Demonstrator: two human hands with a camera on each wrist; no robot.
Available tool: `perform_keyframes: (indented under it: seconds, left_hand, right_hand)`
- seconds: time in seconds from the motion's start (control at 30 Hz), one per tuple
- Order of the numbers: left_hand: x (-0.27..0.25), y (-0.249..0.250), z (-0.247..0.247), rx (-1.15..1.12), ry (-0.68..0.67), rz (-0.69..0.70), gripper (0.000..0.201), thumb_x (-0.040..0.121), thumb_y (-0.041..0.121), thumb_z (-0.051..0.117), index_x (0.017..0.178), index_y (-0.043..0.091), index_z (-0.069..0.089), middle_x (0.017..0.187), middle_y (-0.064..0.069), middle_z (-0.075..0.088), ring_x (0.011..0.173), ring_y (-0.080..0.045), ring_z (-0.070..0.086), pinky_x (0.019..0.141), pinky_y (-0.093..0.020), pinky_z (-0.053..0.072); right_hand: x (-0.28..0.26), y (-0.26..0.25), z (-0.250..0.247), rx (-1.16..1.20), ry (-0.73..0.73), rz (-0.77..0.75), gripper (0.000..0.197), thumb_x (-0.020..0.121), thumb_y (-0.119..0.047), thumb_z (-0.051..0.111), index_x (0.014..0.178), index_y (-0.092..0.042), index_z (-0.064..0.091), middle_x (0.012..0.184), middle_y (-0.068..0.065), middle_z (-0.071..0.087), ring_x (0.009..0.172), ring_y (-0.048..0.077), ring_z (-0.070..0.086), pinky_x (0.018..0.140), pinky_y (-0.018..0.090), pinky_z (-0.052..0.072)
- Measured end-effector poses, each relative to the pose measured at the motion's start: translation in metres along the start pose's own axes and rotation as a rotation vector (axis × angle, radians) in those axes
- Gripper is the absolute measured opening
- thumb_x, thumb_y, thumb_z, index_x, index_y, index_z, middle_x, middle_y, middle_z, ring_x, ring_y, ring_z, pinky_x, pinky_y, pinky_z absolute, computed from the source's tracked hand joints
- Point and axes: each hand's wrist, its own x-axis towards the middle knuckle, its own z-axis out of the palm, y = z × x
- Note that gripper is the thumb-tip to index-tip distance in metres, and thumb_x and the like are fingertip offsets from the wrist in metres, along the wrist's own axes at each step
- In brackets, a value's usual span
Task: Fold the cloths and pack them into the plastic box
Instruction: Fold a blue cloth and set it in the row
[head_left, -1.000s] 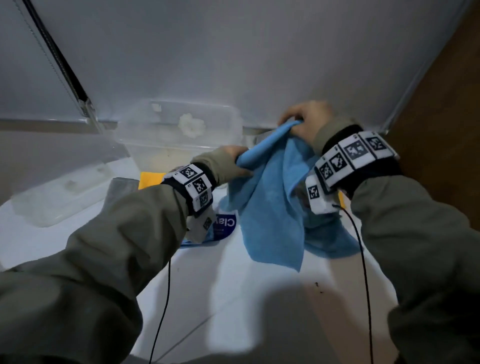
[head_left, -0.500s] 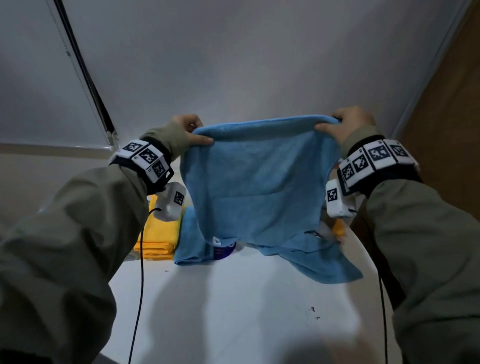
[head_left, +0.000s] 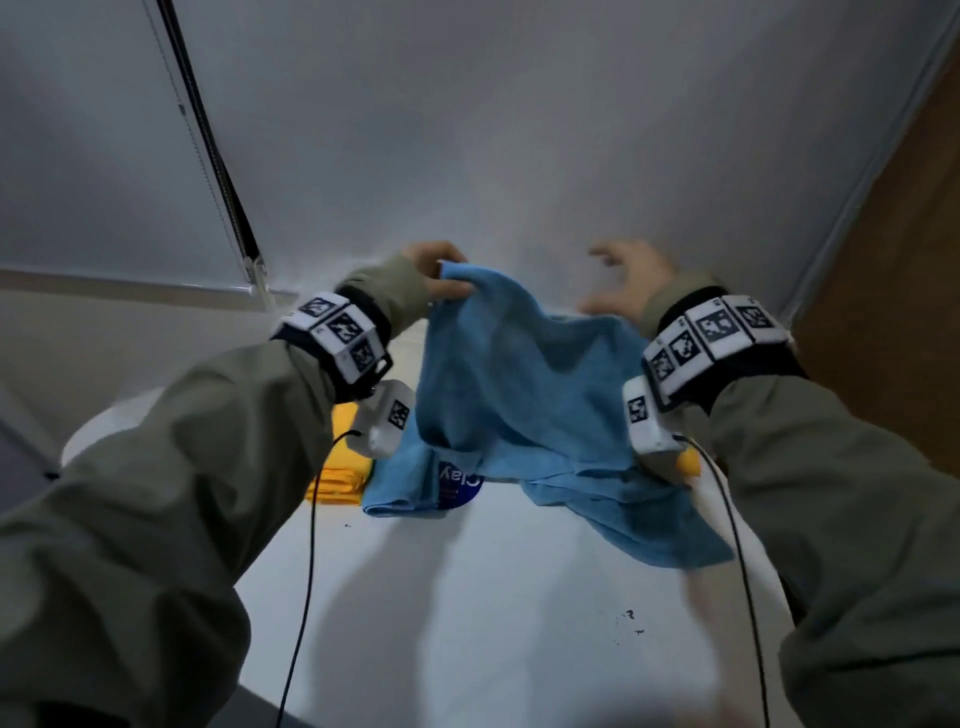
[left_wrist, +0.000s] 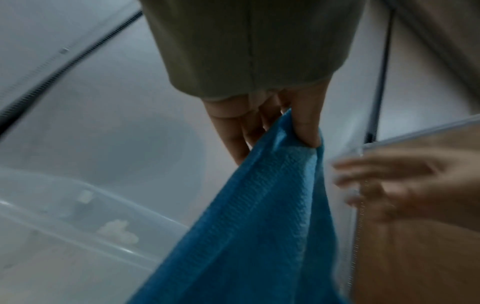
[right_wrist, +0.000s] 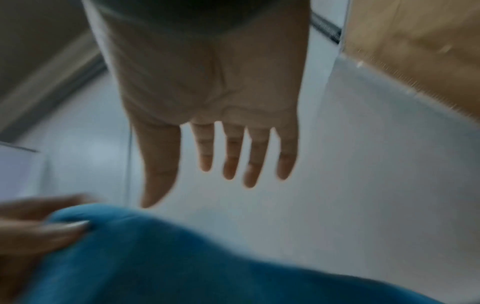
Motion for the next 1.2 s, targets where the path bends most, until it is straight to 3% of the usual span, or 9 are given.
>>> perform_keyframes:
  seconds: [0.13, 0.3, 0.4, 0.53, 0.63, 0.7, 0.8, 1.0, 1.2]
  left_hand:
    - [-0.005, 0.021, 0.043, -0.044, -0.044, 0.118, 0.015, 0.086, 0.002, 0.06, 0.088, 0.014, 0.051, 0.071, 0.002, 0.053, 0.055, 0.007, 0.051, 0.057, -0.008, 0.043]
    - [-0.023, -0.002, 0.06, -0.33, 0.188, 0.073, 0.044, 0.076, 0.011, 0.072, 0.1, 0.023, 0.036, 0.087, 0.003, 0.043, 0.07, -0.008, 0.05, 0.056, -0.016, 0.048]
    - [-0.035, -0.036, 0.051, -0.049, -0.019, -0.047, 0.034, 0.08, -0.002, 0.062, 0.086, 0.028, 0.047, 0.082, 0.004, 0.05, 0.065, -0.014, 0.054, 0.048, -0.025, 0.051]
    - [-0.041, -0.076, 0.038, 0.371, -0.007, -0.239, 0.031, 0.078, -0.001, 0.053, 0.066, 0.027, 0.051, 0.072, 0.003, 0.055, 0.073, -0.027, 0.058, 0.067, -0.034, 0.052]
    - [-0.043, -0.072, 0.049, 0.072, 0.022, -0.202, 0.03, 0.079, 0.004, 0.067, 0.1, 0.017, 0.05, 0.092, 0.003, 0.048, 0.086, -0.021, 0.049, 0.065, -0.026, 0.044]
    - [-0.04, -0.059, 0.064, -0.038, 0.017, -0.16, 0.061, 0.076, 0.015, 0.074, 0.126, 0.01, 0.039, 0.11, 0.0, 0.047, 0.095, -0.018, 0.051, 0.076, -0.031, 0.048]
    - [-0.032, -0.046, 0.08, 0.12, 0.034, -0.152, 0.045, 0.079, 0.023, 0.065, 0.121, 0.02, 0.05, 0.112, -0.005, 0.063, 0.099, -0.024, 0.061, 0.089, -0.04, 0.052]
    - [-0.032, -0.072, 0.048, 0.371, 0.047, -0.265, 0.027, 0.077, 0.012, 0.062, 0.103, 0.017, 0.066, 0.09, -0.006, 0.065, 0.085, -0.023, 0.059, 0.076, -0.029, 0.046]
    - [-0.032, -0.082, 0.013, 0.173, 0.156, -0.314, 0.005, 0.086, 0.017, 0.06, 0.085, 0.019, 0.065, 0.083, -0.006, 0.06, 0.079, -0.02, 0.052, 0.074, -0.027, 0.038]
  right_hand:
    - [-0.016, -0.052, 0.024, 0.245, -0.063, -0.28, 0.064, 0.077, -0.016, 0.074, 0.134, -0.016, 0.046, 0.126, 0.008, 0.056, 0.104, 0.016, 0.053, 0.087, 0.021, 0.04]
    - [-0.014, -0.059, 0.024, 0.038, 0.042, -0.267, 0.028, 0.083, -0.015, 0.064, 0.11, -0.01, 0.064, 0.101, 0.014, 0.066, 0.089, 0.021, 0.056, 0.082, 0.023, 0.044]
    - [-0.008, -0.046, 0.014, 0.262, 0.209, -0.174, 0.027, 0.083, -0.02, 0.066, 0.11, -0.012, 0.067, 0.104, 0.012, 0.068, 0.088, 0.014, 0.054, 0.082, 0.023, 0.043]
    - [-0.003, -0.032, -0.01, 0.499, 0.357, -0.041, 0.024, 0.089, -0.022, 0.059, 0.111, -0.015, 0.064, 0.097, -0.001, 0.06, 0.089, 0.01, 0.055, 0.078, 0.016, 0.041]
    - [-0.004, -0.036, -0.011, 0.527, 0.294, -0.113, 0.016, 0.088, -0.021, 0.061, 0.102, -0.016, 0.066, 0.088, -0.003, 0.061, 0.083, 0.008, 0.056, 0.077, 0.019, 0.043]
    - [-0.008, -0.045, -0.003, 0.587, 0.199, -0.217, 0.007, 0.085, -0.015, 0.064, 0.084, -0.022, 0.066, 0.073, -0.01, 0.061, 0.07, -0.001, 0.056, 0.073, 0.018, 0.044]
    - [-0.009, -0.056, 0.001, 0.657, 0.133, -0.26, 0.022, 0.084, -0.012, 0.065, 0.071, -0.029, 0.062, 0.064, -0.018, 0.06, 0.062, -0.009, 0.055, 0.066, 0.01, 0.046]
    - [0.01, -0.017, -0.016, 0.589, 0.445, -0.041, 0.016, 0.084, -0.022, 0.065, 0.099, -0.017, 0.068, 0.08, -0.003, 0.056, 0.076, 0.008, 0.049, 0.067, 0.012, 0.042]
    - [0.019, 0.026, -0.001, 0.526, 0.51, 0.3, 0.015, 0.089, -0.024, 0.058, 0.1, -0.017, 0.064, 0.087, -0.001, 0.052, 0.079, 0.016, 0.047, 0.073, 0.019, 0.038]
